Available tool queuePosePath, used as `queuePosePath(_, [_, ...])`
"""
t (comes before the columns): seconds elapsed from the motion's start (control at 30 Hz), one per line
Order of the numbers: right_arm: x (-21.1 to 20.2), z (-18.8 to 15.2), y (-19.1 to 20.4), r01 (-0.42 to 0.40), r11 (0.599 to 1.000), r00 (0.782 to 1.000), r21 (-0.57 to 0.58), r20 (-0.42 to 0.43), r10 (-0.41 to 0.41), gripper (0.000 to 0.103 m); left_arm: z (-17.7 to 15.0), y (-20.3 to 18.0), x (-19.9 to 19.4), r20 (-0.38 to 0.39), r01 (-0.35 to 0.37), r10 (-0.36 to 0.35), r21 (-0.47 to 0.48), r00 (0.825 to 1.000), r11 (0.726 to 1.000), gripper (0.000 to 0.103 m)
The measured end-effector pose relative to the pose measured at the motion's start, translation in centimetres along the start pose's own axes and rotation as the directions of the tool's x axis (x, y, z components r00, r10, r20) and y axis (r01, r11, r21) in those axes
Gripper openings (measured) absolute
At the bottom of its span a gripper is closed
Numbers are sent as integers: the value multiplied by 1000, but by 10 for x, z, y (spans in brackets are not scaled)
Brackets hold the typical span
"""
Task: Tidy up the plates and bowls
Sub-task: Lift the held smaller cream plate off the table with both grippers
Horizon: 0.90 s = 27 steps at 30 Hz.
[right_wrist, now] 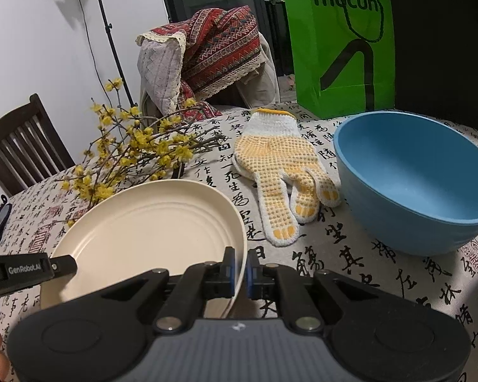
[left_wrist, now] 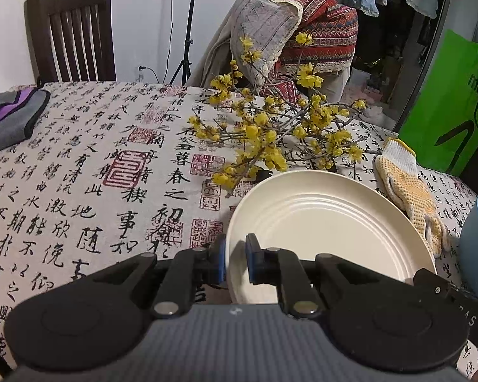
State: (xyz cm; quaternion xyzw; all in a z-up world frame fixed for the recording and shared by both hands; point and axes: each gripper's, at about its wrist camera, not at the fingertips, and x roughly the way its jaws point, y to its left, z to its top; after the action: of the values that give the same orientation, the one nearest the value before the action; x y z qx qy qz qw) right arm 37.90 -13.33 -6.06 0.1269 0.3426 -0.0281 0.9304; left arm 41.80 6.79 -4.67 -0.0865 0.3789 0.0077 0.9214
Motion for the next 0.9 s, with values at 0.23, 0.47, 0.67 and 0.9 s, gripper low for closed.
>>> queuePosePath(0.23, [-7,0,2,-9,1000,999,-11,42,9,7,0,-6,-8,42,-23,22,26,999,999,13])
queuePosePath(0.47, [-15,0,9,-5,998,997,-66,83,11,7,0,-2,-18,55,-21,20,8,998,1000,13])
queuePosePath(0.67, [-23,1,16,-2,993,996,-114,89,12,7,3,4,-21,27,-14,14,-6,1000,1000,13])
queuePosePath(0.9, [-35,1,18,-24,993,995,-119,98,36,7,4,3,-41,44,-27,26,38,999,999,13])
